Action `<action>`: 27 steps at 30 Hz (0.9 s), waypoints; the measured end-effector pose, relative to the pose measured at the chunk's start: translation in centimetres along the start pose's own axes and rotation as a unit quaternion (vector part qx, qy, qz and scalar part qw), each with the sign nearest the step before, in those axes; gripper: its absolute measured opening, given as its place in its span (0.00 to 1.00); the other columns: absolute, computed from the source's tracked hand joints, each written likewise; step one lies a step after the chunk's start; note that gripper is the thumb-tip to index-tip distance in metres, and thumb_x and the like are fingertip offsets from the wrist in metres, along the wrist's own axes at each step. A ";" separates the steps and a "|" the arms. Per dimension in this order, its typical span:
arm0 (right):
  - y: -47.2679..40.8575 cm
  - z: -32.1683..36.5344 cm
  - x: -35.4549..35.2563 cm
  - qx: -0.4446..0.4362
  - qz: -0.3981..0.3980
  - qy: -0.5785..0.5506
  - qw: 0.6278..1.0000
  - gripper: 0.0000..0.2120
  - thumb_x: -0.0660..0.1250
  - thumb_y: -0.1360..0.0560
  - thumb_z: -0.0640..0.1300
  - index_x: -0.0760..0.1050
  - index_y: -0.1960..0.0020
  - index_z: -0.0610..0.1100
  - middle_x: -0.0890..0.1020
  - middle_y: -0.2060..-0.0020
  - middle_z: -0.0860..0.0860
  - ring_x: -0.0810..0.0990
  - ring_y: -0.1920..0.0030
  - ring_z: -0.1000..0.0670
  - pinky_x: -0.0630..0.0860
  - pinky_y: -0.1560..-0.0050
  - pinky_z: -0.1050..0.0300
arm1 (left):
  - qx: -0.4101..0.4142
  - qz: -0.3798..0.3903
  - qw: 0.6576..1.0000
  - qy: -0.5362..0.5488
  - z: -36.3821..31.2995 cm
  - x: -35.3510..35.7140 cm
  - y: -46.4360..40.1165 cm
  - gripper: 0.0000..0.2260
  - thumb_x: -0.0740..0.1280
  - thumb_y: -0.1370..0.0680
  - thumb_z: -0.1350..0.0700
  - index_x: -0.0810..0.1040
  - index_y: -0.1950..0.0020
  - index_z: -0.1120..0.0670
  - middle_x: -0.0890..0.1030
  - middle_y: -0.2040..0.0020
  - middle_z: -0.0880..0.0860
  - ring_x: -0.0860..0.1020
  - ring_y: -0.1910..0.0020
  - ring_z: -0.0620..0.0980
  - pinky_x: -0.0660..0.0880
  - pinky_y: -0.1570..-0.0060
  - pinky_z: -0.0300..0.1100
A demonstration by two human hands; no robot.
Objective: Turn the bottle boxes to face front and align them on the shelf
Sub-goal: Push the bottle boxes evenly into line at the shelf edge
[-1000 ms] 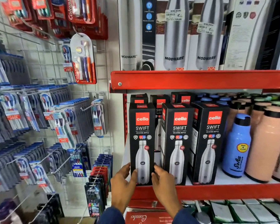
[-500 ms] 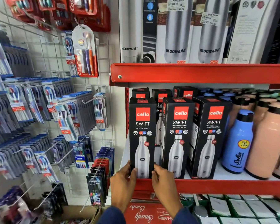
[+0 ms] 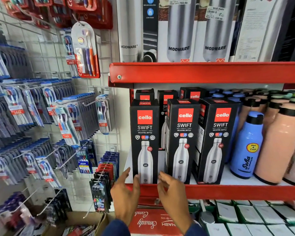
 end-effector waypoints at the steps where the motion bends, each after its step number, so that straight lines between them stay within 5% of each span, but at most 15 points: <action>1: 0.3 -0.2 -0.6 0.005 -0.010 -0.017 1.000 0.16 0.68 0.25 0.39 0.77 0.38 0.47 0.84 0.47 0.57 0.81 0.50 0.64 0.74 0.47 0.75 | 0.025 -0.030 0.999 0.010 -0.2 -0.1 0.1 0.16 0.71 0.23 0.57 0.79 0.36 0.52 0.83 0.44 0.51 0.79 0.53 0.41 0.79 0.46 0.40; 3: 0.8 -0.7 -2.0 0.015 -0.043 -0.043 0.998 0.12 0.69 0.26 0.38 0.81 0.45 0.50 0.85 0.51 0.59 0.82 0.53 0.63 0.79 0.49 0.69 | 0.079 -0.086 0.993 0.034 -1.5 0.0 0.6 0.14 0.71 0.25 0.63 0.80 0.41 0.52 0.78 0.44 0.52 0.77 0.47 0.44 0.78 0.45 0.46; 6: 0.9 -1.6 -4.5 0.032 -0.120 -0.081 0.989 0.11 0.69 0.27 0.36 0.83 0.55 0.52 0.86 0.60 0.58 0.84 0.59 0.60 0.79 0.59 0.70 | 0.135 -0.104 0.983 0.064 -4.2 1.1 1.5 0.12 0.69 0.25 0.65 0.80 0.49 0.48 0.79 0.54 0.49 0.78 0.53 0.39 0.76 0.51 0.34; 11: 0.6 -3.6 -7.7 0.042 -0.196 -0.112 0.973 0.11 0.68 0.26 0.36 0.82 0.50 0.49 0.86 0.58 0.55 0.83 0.58 0.59 0.80 0.56 0.64 | 0.153 0.001 0.986 0.073 -6.7 4.8 3.5 0.13 0.67 0.26 0.60 0.80 0.45 0.44 0.82 0.49 0.40 0.81 0.48 0.38 0.77 0.47 0.31; 14: 0.3 -4.6 -8.4 0.048 -0.178 -0.119 0.976 0.15 0.67 0.27 0.35 0.80 0.43 0.48 0.85 0.52 0.52 0.83 0.52 0.56 0.79 0.50 0.62 | 0.113 0.072 0.990 0.042 -6.4 6.9 4.0 0.18 0.67 0.23 0.57 0.76 0.34 0.47 0.77 0.39 0.39 0.77 0.38 0.39 0.75 0.36 0.40; 19: 0.1 -5.7 -8.5 0.066 -0.107 -0.076 0.989 0.21 0.67 0.26 0.37 0.73 0.34 0.44 0.83 0.45 0.51 0.79 0.49 0.61 0.70 0.52 0.81 | 0.094 0.121 0.988 -0.021 -6.7 8.9 4.7 0.28 0.68 0.22 0.56 0.65 0.23 0.56 0.72 0.29 0.49 0.68 0.29 0.43 0.62 0.30 0.36; 23: -0.3 -6.2 -8.3 0.066 -0.053 -0.048 0.995 0.25 0.67 0.25 0.39 0.67 0.29 0.43 0.78 0.35 0.48 0.79 0.45 0.58 0.72 0.44 0.70 | 0.061 0.119 0.990 -0.052 -6.3 9.8 4.7 0.31 0.68 0.23 0.54 0.61 0.22 0.56 0.74 0.27 0.55 0.73 0.28 0.52 0.68 0.29 0.41; 27: -0.6 -6.2 -8.5 0.074 -0.028 -0.029 0.996 0.25 0.67 0.24 0.39 0.66 0.29 0.42 0.77 0.35 0.46 0.83 0.49 0.47 0.72 0.64 0.79 | 0.051 0.117 0.990 -0.054 -5.9 10.2 4.5 0.31 0.68 0.23 0.52 0.61 0.22 0.52 0.78 0.31 0.53 0.76 0.31 0.50 0.72 0.31 0.44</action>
Point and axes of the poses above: each hand's wrist, its own y-axis away from the middle knuckle, its own x-axis out of the palm, z = x × y, the point moved 2 cm from there along -y, towards the middle knuckle
